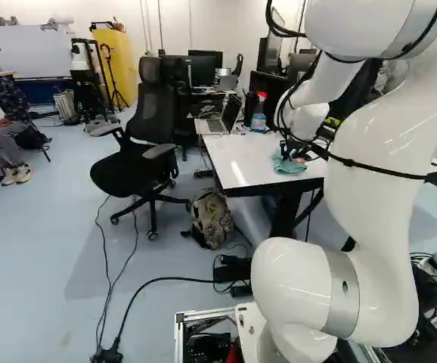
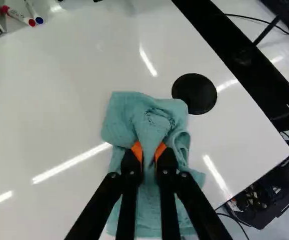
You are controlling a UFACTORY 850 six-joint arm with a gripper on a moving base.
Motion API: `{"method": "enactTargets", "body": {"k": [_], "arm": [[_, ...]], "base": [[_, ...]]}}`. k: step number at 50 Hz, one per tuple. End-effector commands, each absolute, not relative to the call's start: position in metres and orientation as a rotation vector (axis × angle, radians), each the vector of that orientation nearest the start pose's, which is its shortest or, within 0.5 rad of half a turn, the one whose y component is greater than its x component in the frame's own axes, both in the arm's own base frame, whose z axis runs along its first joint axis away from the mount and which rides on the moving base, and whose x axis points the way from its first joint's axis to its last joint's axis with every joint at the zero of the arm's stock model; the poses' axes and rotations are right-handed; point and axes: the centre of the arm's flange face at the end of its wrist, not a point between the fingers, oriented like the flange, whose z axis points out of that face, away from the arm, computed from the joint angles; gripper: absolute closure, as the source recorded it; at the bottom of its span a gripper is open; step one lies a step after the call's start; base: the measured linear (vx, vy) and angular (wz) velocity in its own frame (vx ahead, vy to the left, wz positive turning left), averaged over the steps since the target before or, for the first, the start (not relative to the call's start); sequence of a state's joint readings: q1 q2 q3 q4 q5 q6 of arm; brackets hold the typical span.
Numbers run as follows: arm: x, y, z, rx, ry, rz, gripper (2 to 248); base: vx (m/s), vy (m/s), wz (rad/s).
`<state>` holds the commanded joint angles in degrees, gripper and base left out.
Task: Clean the table with the green towel
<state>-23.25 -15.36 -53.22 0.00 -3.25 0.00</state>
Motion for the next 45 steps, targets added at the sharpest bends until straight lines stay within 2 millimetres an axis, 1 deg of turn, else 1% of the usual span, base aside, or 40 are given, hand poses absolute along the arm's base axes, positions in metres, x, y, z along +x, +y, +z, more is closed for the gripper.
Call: {"method": "enactTargets", "body": {"k": [5,11,23,30,38,45], "arm": [[0.494,-0.203,0.422,-3.056,0.603,-0.951,202],[0.492,-0.192,0.422,-3.056,0.576,-0.947,202],[0.475,-0.179,0.422,-3.059,0.558,-0.934,202],[0.462,-0.179,0.423,-3.06,0.57,-0.927,202],[0.462,-0.182,0.423,-3.06,0.582,-0.928,202],[0.463,-0.192,0.423,-3.06,0.609,-0.93,202]], "base": [[0.0,0.0,0.0],[0.0,0.0,0.0],[0.0,0.0,0.0],[0.0,0.0,0.0],[0.0,0.0,0.0],[0.0,0.0,0.0]]}}
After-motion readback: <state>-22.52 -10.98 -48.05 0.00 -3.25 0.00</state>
